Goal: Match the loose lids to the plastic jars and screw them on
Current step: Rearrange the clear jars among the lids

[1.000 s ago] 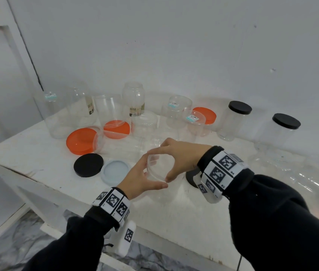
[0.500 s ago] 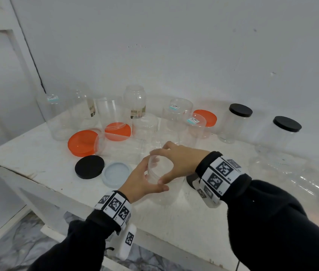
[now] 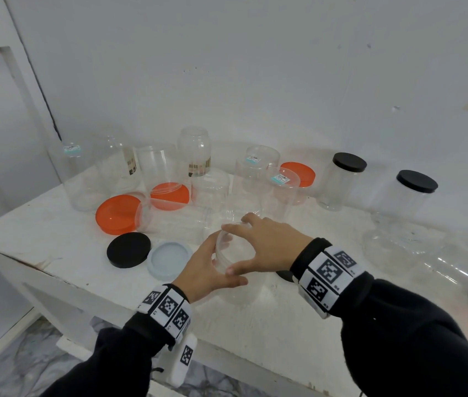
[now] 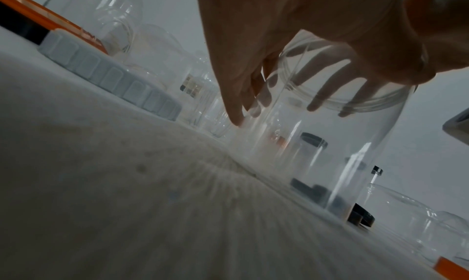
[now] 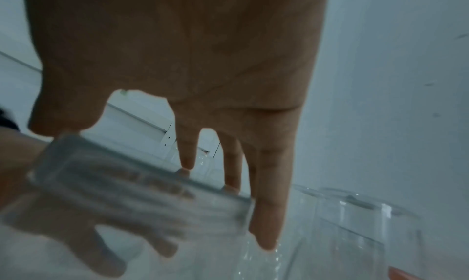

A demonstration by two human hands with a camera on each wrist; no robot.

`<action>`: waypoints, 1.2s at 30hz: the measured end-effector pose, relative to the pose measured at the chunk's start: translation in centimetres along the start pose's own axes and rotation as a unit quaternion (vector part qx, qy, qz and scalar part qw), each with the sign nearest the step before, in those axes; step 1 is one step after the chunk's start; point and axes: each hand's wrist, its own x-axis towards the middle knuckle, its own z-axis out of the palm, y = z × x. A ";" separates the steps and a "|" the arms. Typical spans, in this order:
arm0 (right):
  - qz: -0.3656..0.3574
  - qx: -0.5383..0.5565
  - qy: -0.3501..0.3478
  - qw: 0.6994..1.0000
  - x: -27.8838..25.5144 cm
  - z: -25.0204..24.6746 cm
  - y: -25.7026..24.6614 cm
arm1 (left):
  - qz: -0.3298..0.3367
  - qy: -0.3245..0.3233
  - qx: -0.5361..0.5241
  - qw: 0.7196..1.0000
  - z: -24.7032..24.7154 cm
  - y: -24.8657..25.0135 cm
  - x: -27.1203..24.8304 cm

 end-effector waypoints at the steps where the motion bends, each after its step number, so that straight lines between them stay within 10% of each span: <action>1: 0.000 -0.002 0.011 1.000 0.0 0.2 -0.1 | 0.000 0.001 0.001 1.000 0.0 0.0 0.0; 18: 0.053 -0.008 0.083 0.995 0.2 1.6 -1.1 | 0.015 0.003 0.024 1.000 0.0 0.2 0.0; 28: 0.107 0.107 0.140 0.979 -2.2 2.2 -1.3 | 0.053 -0.158 0.109 0.980 -2.9 0.4 0.6; 36: 0.203 0.230 0.355 0.883 -5.8 -0.5 1.4 | 0.154 0.009 0.230 0.961 -8.1 2.0 4.8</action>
